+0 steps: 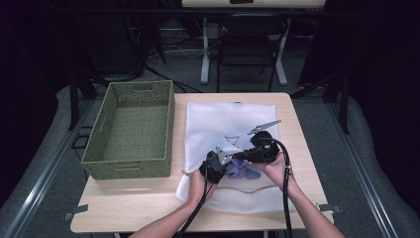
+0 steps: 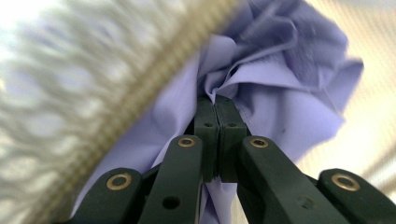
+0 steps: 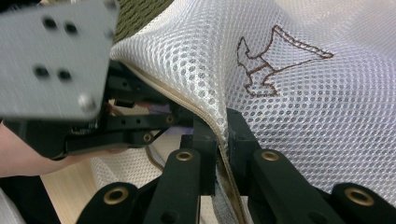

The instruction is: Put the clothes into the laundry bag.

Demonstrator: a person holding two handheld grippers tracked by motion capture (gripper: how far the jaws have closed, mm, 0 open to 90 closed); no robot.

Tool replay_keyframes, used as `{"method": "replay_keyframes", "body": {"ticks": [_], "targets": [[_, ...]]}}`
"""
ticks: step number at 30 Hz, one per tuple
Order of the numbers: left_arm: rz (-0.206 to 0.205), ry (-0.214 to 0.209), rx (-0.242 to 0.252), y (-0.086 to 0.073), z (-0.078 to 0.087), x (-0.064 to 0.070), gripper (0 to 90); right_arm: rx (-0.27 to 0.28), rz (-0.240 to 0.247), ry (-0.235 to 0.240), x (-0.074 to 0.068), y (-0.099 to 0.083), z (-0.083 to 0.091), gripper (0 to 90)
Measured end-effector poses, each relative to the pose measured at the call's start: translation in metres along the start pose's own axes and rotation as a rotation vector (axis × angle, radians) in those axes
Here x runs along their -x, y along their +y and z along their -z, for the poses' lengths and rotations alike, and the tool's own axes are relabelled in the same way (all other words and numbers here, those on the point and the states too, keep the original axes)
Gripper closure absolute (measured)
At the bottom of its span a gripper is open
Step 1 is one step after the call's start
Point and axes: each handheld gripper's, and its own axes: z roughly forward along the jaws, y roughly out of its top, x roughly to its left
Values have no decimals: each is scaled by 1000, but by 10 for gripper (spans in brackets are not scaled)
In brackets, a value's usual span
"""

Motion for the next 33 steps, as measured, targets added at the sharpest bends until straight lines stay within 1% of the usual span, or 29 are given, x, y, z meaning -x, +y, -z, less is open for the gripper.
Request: {"method": "replay_keyframes", "body": {"ticks": [2, 3, 5, 6, 8, 9, 10, 11, 12, 13, 15, 17, 18, 20, 22, 23, 25, 26, 28, 29, 30, 31, 32, 33], "targets": [[21, -7, 0, 0, -5, 0, 891, -8, -1, -1, 0, 0, -1, 854], [19, -7, -5, -1, -6, 1, 890, -11, -1, -1, -1, -1, -2, 853], [20, -22, -12, -2, -7, 2, 881, -15, 4, 0, 0, -1, -3, 854], [11, -26, -13, -2, -6, 1, 870, -16, 3, 2, 1, -1, -4, 854], [5, -38, -16, -2, -4, 0, 835, -23, -3, 2, 2, -2, -5, 854], [7, -51, -14, -2, -1, 0, 813, -24, -1, 2, 2, -2, -5, 854], [-3, -52, -14, -3, 1, 0, 787, -23, 0, 3, 1, -1, -5, 854], [-1, -59, -14, -4, 2, 1, 771, -23, 1, 1, 1, -1, -5, 853], [-8, -69, -22, -4, 4, 1, 751, -23, 1, 0, 1, -1, -5, 854], [-17, -78, -19, -6, 6, 2, 724, -25, 5, -3, 1, -1, -5, 854], [-43, -92, -13, -8, 11, 4, 646, -27, -4, -3, 0, -2, -5, 853], [-75, -102, -8, -10, 16, 4, 620, -31, 2, -2, 1, -2, -5, 851], [-77, -101, -7, -10, 17, 4, 593, -32, -5, 1, 1, -2, -5, 851], [-94, -103, -5, -12, 23, 5, 567, -32, -1, -3, 2, -3, -5, 851], [-106, -107, -12, -13, 26, 6, 514, -33, 0, -5, 1, -3, -5, 851], [-106, -112, -6, -13, 29, 7, 499, -34, -3, -5, 1, -2, -5, 851], [-106, -122, -8, -14, 33, 7, 470, -33, 9, -10, 0, -2, -6, 851], [-103, -120, -1, -15, 35, 8, 454, -35, 5, -12, -1, -2, -6, 851], [-96, -117, -7, -16, 37, 10, 419, -36, 4, -13, -1, -2, -6, 850], [-97, -119, -6, -17, 36, 12, 403, -38, 1, -11, -1, -2, -6, 850], [-90, -125, -8, -17, 35, 13, 395, -39, 3, -13, 0, -2, -6, 851], [-86, -126, -17, -18, 32, 15, 389, -39, 4, -12, 0, -2, -6, 850], [-91, -121, -17, -18, 29, 17, 382, -40, 3, -11, 0, -2, -7, 851], [-84, -122, -23, -18, 26, 18, 384, -45, 3, -10, 0, -2, -7, 851]]}}
